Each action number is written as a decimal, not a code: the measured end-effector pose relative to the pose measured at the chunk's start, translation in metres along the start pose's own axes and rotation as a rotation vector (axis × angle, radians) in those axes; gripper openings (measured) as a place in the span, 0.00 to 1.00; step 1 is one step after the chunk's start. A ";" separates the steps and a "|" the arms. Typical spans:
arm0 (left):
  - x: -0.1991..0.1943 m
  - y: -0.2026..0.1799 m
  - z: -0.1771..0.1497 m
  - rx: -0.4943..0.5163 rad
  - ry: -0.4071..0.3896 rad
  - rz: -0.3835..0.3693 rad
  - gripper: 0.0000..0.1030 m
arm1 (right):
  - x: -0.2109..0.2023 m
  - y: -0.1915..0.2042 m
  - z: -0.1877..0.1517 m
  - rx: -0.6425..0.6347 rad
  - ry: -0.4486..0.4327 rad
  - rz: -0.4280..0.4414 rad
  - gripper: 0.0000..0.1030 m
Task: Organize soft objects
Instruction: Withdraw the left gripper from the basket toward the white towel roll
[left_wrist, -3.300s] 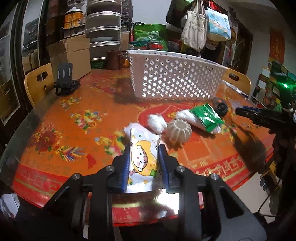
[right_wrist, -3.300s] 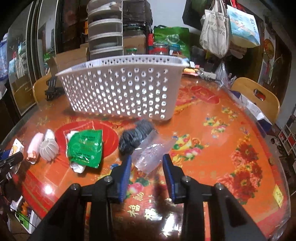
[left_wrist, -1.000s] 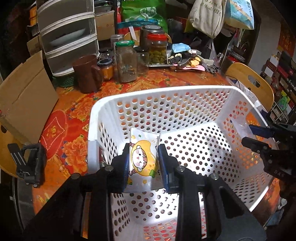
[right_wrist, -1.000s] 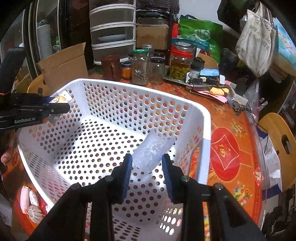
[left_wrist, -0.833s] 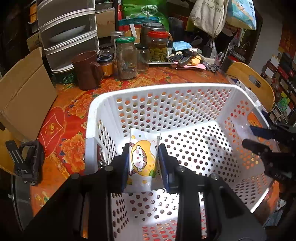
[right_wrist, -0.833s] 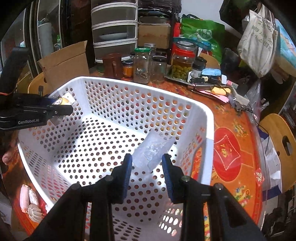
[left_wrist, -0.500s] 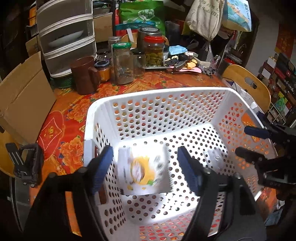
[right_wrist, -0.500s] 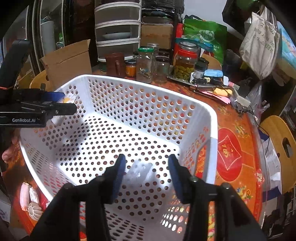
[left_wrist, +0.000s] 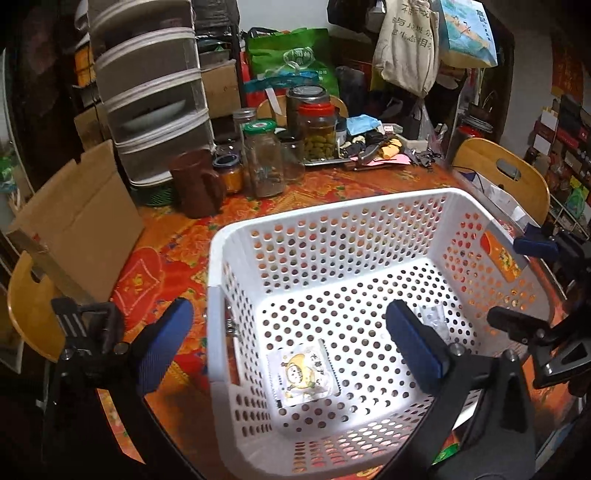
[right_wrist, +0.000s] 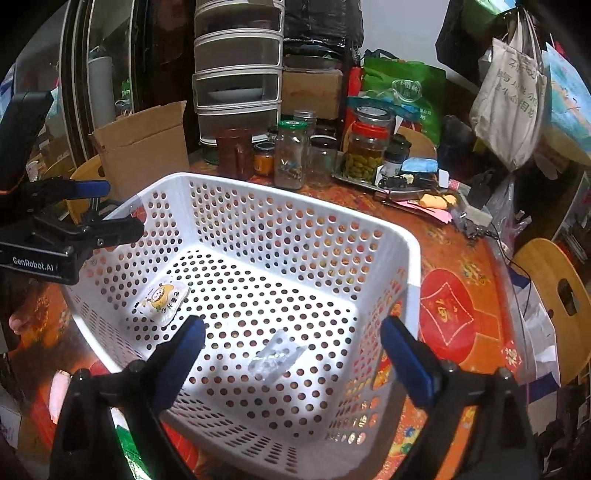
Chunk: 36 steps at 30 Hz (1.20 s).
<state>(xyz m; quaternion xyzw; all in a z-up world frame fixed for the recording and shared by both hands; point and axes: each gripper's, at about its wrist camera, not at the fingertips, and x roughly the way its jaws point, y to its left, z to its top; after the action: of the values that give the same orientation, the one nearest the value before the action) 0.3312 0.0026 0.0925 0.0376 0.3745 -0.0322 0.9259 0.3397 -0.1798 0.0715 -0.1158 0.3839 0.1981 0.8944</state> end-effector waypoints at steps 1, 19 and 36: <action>-0.006 0.000 -0.001 -0.001 -0.011 0.007 1.00 | -0.001 0.001 0.000 0.002 -0.002 -0.002 0.93; -0.106 0.011 -0.066 -0.036 -0.107 -0.018 1.00 | -0.062 0.009 -0.033 0.052 -0.094 -0.005 0.99; -0.129 0.026 -0.205 -0.151 -0.045 0.007 1.00 | -0.103 0.018 -0.109 0.120 -0.165 -0.022 1.00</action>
<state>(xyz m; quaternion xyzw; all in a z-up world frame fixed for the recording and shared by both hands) 0.0994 0.0513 0.0367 -0.0318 0.3547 -0.0014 0.9345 0.1974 -0.2308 0.0720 -0.0494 0.3188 0.1737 0.9304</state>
